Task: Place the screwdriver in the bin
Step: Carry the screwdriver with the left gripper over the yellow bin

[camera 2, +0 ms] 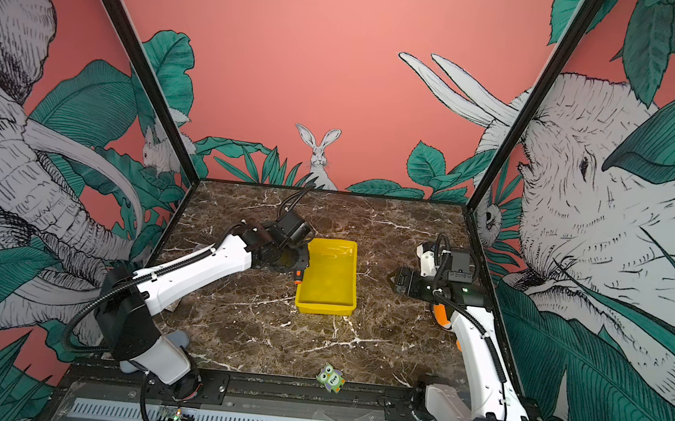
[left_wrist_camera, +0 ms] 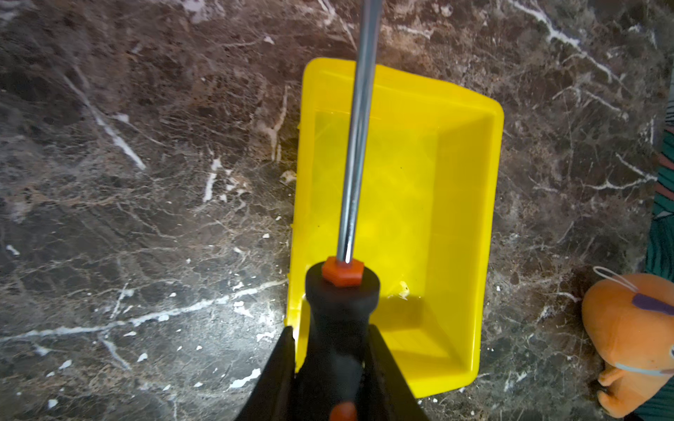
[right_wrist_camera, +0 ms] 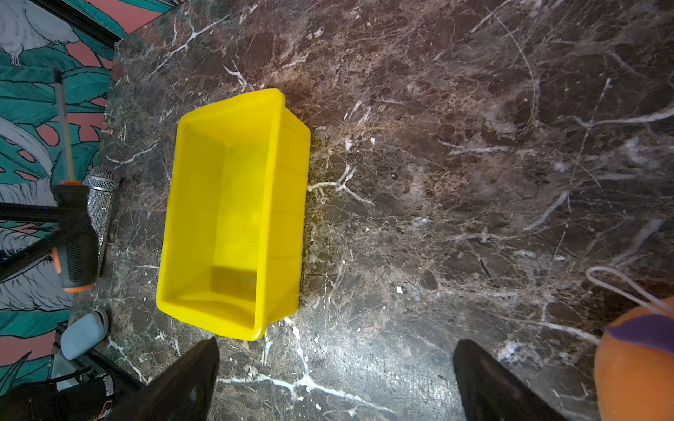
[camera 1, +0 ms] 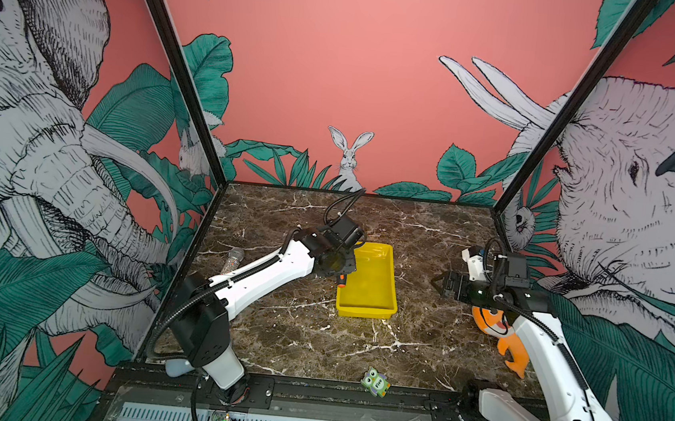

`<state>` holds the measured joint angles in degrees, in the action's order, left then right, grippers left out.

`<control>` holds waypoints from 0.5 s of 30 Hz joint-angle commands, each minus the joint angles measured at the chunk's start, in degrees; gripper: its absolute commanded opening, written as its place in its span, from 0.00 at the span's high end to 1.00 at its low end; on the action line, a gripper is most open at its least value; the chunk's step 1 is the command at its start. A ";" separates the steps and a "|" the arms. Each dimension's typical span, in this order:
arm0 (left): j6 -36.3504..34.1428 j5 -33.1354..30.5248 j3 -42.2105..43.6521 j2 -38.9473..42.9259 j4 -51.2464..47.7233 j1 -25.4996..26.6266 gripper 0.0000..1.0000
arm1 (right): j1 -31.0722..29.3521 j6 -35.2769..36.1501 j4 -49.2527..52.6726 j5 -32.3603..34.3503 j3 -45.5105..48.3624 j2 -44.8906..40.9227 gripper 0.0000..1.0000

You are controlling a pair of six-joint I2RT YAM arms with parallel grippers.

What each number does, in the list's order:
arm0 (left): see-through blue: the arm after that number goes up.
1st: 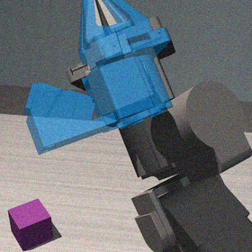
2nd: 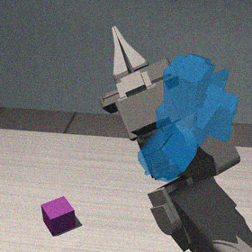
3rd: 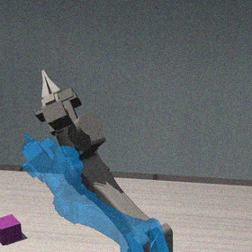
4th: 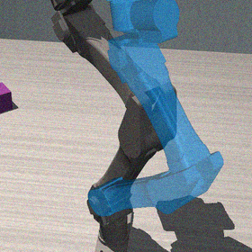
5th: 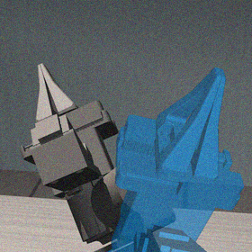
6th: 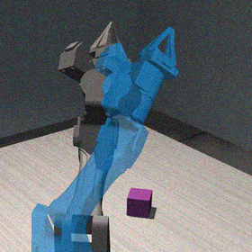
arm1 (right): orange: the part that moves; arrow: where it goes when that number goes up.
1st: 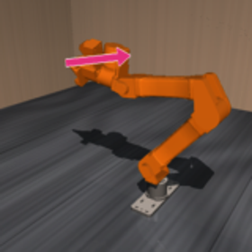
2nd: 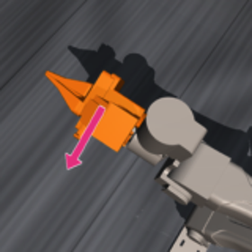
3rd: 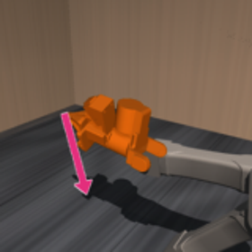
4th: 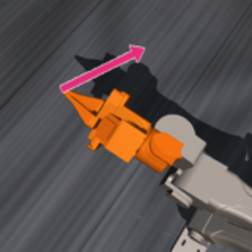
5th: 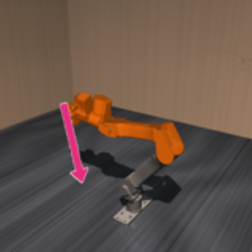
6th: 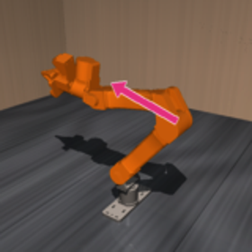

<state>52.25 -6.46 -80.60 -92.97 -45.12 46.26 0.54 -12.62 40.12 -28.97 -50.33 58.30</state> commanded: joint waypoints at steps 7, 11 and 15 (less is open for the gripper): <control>-3.50 3.20 -3.96 -5.10 1.05 2.61 1.00 | 0.17 -1.67 1.83 -0.58 -1.55 -1.79 0.00; -4.60 4.15 -4.48 -6.62 1.53 2.61 1.00 | 0.17 -1.86 3.22 0.12 -1.53 -3.16 0.00; -5.47 5.38 -5.17 -8.48 1.57 2.61 1.00 | 0.18 -1.59 4.82 1.19 -1.01 -4.79 0.01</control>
<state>48.14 -2.02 -83.94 -100.84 -44.18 48.71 0.54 -14.00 43.07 -28.82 -50.33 55.05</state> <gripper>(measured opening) 0.290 0.995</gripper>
